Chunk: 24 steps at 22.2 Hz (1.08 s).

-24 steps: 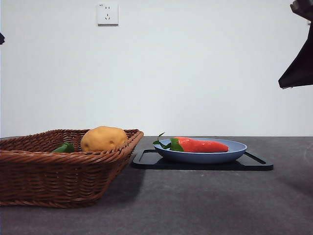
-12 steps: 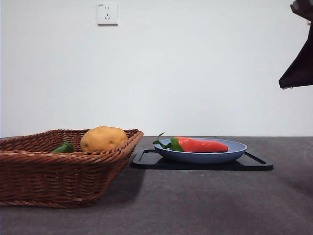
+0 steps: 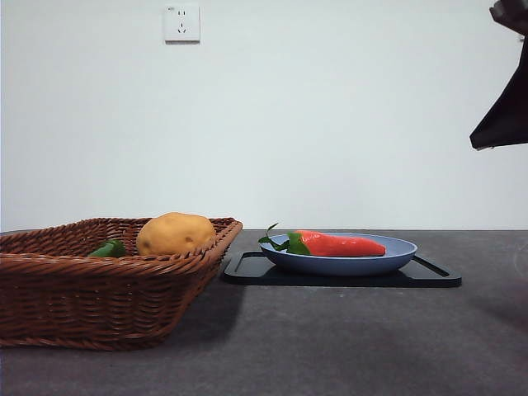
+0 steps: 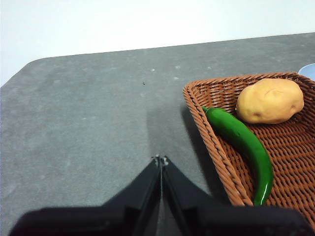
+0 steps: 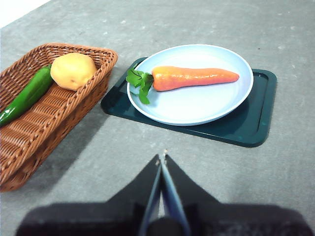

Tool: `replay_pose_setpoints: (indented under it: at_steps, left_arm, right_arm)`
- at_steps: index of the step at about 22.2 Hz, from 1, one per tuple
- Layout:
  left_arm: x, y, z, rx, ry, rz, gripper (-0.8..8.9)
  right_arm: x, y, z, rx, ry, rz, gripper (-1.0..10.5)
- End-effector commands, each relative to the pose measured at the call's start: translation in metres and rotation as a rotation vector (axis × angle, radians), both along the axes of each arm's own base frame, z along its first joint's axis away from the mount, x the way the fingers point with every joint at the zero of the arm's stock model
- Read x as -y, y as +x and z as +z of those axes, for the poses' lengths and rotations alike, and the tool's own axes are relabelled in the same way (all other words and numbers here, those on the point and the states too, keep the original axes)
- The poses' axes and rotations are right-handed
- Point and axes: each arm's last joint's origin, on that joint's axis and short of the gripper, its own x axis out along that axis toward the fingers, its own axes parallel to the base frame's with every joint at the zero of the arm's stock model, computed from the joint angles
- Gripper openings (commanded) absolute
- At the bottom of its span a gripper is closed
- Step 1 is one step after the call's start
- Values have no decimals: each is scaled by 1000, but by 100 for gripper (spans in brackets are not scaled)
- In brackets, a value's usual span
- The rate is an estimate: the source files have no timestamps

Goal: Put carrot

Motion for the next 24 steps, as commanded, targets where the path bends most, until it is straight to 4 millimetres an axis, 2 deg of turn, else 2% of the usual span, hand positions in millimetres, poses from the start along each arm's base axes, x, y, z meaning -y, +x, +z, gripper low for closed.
replay_pose_setpoints:
  at_steps: [1, 11, 15, 18, 21, 24]
  left_arm:
    - [0, 0, -1, 5, -9, 3, 8]
    - [0, 0, -1, 5, -9, 3, 8]
    - [0, 0, -1, 4, -9, 3, 8]
    - [0, 0, -1, 5, -9, 3, 8]
    - [0, 0, -1, 5, -9, 2, 8]
    - [0, 0, -1, 5, -9, 2, 8]
  right_arm:
    - [-2, 0, 5, 13, 21, 1, 4]
    - [-1, 0, 4, 13, 16, 2, 4]
    - [22, -11, 14, 177, -105, -61, 4]
    - [48, -22, 16, 297, -23, -243, 4]
    - [67, -29, 10, 367, 35, -436, 4]
    - [72, -27, -2, 355, 22, -429, 4]
